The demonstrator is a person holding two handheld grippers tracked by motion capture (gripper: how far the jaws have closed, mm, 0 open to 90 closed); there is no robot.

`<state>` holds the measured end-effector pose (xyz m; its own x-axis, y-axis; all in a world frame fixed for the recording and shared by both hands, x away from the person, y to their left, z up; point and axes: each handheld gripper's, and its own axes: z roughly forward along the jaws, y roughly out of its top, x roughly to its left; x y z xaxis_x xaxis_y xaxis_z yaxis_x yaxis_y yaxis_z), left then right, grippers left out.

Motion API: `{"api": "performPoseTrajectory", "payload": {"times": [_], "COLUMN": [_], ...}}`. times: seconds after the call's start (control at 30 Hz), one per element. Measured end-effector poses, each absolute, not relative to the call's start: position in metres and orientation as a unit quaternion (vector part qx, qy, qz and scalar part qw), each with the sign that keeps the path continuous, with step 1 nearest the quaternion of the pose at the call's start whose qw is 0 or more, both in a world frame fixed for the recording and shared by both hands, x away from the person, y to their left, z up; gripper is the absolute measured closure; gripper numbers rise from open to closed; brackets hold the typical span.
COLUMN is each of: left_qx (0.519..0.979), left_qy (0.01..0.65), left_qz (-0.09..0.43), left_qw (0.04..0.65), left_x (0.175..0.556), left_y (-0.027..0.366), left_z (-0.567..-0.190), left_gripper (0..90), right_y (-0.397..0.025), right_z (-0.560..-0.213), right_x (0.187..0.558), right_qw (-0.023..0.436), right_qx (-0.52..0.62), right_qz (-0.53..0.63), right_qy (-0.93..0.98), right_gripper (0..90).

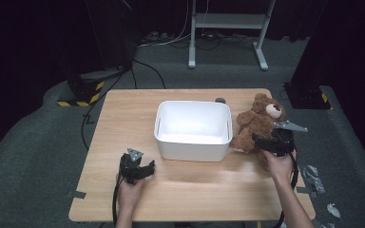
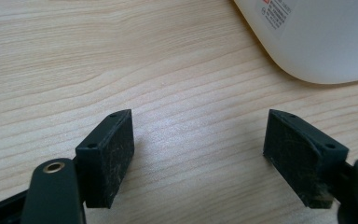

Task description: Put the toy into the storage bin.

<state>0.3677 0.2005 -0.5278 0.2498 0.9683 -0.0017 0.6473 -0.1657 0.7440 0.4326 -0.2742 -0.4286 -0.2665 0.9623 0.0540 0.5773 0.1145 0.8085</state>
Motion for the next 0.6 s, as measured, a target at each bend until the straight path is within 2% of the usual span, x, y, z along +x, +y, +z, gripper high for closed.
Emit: {"api": "performPoseTrajectory", "payload": {"times": [0.6], "left_qx": [0.721], "left_qy": [0.56], "left_qz": [0.249], "left_qw": [0.322], "left_x": [0.368], "left_y": [0.2], "left_z": [-0.528], "left_gripper": [24.3], "right_y": [-0.286], "right_z": [-0.429], "right_x": [0.467], "right_qw": [0.262], "right_qx": [0.59], "right_qz": [0.366], "right_qy": [0.671], "right_gripper": [20.3]}}
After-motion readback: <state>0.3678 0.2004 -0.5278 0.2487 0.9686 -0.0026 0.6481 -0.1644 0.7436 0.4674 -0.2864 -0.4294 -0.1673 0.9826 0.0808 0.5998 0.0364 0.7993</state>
